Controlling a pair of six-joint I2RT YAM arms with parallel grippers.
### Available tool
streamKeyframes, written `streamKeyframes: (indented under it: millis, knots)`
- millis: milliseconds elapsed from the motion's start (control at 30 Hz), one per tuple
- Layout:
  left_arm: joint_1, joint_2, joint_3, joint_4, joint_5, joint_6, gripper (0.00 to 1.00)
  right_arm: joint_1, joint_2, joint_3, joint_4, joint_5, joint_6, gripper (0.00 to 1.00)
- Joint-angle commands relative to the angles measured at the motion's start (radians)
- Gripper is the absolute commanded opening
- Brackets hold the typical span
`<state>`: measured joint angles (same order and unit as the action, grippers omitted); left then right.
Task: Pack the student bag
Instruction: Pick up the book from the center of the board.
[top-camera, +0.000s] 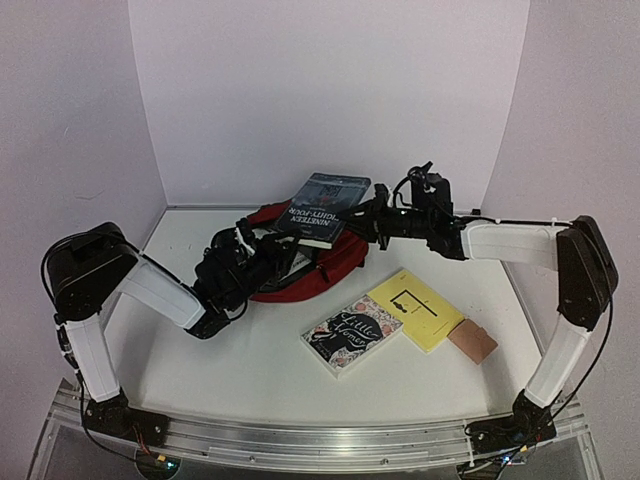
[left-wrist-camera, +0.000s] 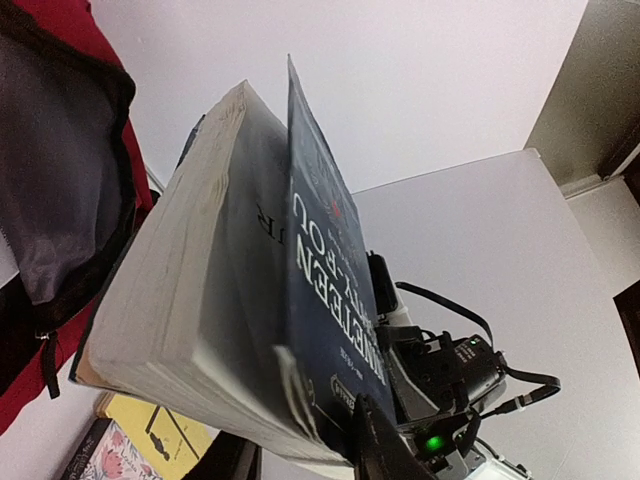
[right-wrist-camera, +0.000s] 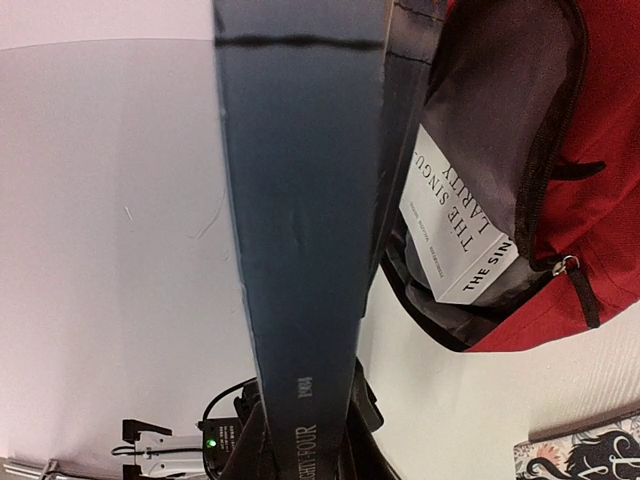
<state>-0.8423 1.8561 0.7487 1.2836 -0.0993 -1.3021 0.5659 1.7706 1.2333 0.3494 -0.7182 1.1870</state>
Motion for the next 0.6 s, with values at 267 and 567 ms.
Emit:
streamKeyframes:
  millis: [267,567]
  knots:
    - [0.029,-0.336,-0.089,-0.067,-0.148,0.204,0.36,0.111,0.022,-0.029,0.190,-0.089,-0.007,0.00]
    - [0.030,-0.318,-0.098,-0.020,-0.143,0.205,0.22,0.162,0.080,0.025,0.269,-0.077,0.042,0.01]
